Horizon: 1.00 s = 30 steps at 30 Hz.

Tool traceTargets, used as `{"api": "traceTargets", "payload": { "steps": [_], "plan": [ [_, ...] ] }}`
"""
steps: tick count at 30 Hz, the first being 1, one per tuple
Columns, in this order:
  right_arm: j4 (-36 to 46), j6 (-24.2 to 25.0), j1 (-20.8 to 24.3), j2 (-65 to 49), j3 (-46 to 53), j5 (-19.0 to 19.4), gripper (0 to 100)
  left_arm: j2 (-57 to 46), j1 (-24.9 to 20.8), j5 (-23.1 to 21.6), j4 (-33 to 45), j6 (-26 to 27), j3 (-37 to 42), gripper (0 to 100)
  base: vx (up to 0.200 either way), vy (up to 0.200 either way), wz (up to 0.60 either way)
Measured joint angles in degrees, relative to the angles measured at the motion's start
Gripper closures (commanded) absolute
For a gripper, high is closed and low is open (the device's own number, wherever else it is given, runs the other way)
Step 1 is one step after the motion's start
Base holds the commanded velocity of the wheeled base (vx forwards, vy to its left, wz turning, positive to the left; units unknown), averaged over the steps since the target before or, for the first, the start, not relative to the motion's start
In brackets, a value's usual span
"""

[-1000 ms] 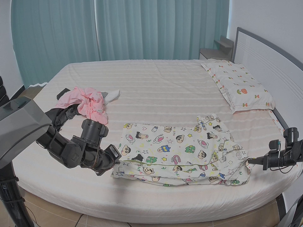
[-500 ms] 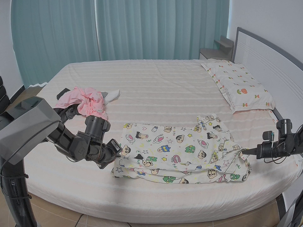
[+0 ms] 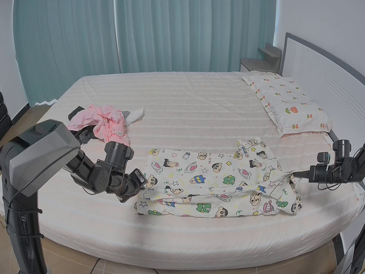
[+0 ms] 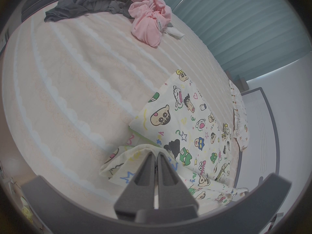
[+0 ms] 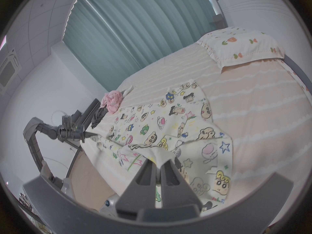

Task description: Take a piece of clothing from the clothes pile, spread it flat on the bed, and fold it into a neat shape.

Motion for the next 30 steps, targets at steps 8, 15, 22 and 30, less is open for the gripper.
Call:
{"api": "traceTargets", "payload": {
  "steps": [8, 15, 22, 30],
  "plan": [
    [-1.1, 0.9, -1.0, -1.6, 2.3, 0.1, 100, -2.9, -0.3, -0.6, 2.0, -0.4, 1.3, 100, 0.0, 0.0, 0.0],
    [-1.1, 0.9, -2.0, -4.8, 5.7, 0.8, 100, -7.8, -1.1, -2.1, 12.4, -0.6, 2.1, 100, 0.0, 0.0, 0.0],
    [-0.7, 0.7, -2.9, -8.9, 9.8, 0.8, 100, -11.4, -1.3, -5.6, 20.9, -0.5, 2.5, 100, 0.0, 0.0, 0.0],
    [-0.3, 0.0, -3.7, -12.0, 14.3, 0.6, 100, -12.4, -1.9, -7.9, 28.5, 0.2, 2.5, 100, 0.0, 0.0, 0.0]
  ]
}}
